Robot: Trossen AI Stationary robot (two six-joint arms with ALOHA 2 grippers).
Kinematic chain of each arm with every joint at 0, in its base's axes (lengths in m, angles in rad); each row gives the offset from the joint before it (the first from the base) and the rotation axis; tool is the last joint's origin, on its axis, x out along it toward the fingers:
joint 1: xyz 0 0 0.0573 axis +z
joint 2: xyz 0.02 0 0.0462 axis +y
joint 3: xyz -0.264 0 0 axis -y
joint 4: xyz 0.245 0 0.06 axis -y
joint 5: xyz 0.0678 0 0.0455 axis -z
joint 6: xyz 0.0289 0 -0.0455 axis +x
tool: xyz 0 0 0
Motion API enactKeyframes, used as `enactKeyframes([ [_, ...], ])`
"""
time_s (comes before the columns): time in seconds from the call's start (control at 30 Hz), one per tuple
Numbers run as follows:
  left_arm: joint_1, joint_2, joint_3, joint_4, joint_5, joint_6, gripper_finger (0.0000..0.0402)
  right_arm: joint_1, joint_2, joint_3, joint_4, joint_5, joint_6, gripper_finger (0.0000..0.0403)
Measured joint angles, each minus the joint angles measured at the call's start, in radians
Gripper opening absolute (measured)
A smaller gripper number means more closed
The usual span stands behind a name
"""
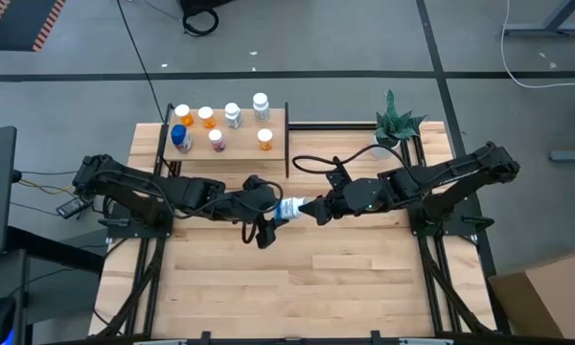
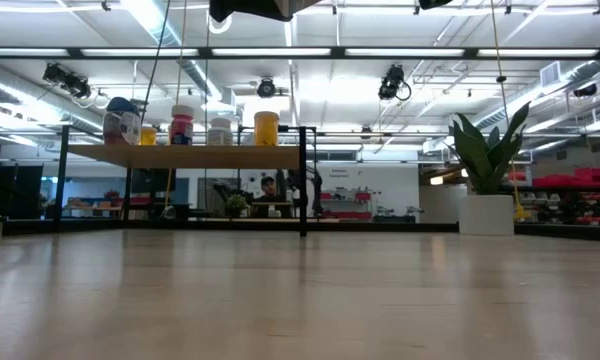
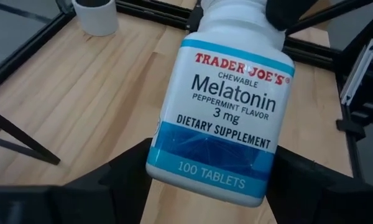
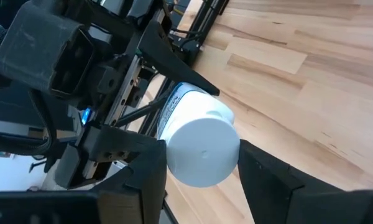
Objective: Pick and place medicine bottles onto shelf by color
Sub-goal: Put the white and blue pill bottle on the shelf
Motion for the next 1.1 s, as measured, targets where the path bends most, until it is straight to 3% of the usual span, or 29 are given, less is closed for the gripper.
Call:
enactKeyframes([
  [0.47, 0.016, -0.084, -0.001, -0.177, -0.002, 0.053, 0.0272, 0.0, -0.001, 0.002, -0.02, -0.027, -0.011, 0.0186],
  [0.63, 0.023, -0.121, -0.001, -0.068, -0.003, 0.072, 0.0272, -0.001, -0.001, 0.002, -0.112, -0.033, -0.001, 0.0186],
  [0.8, 0.015, -0.127, 0.0, 0.087, -0.001, 0.204, 0.0272, -0.008, -0.001, 0.002, -0.17, -0.034, 0.021, 0.0186],
  [1.1, 0.018, -0.104, -0.001, 0.073, -0.001, 0.246, 0.0272, -0.035, 0.03, 0.002, -0.372, -0.095, -0.041, 0.0186],
])
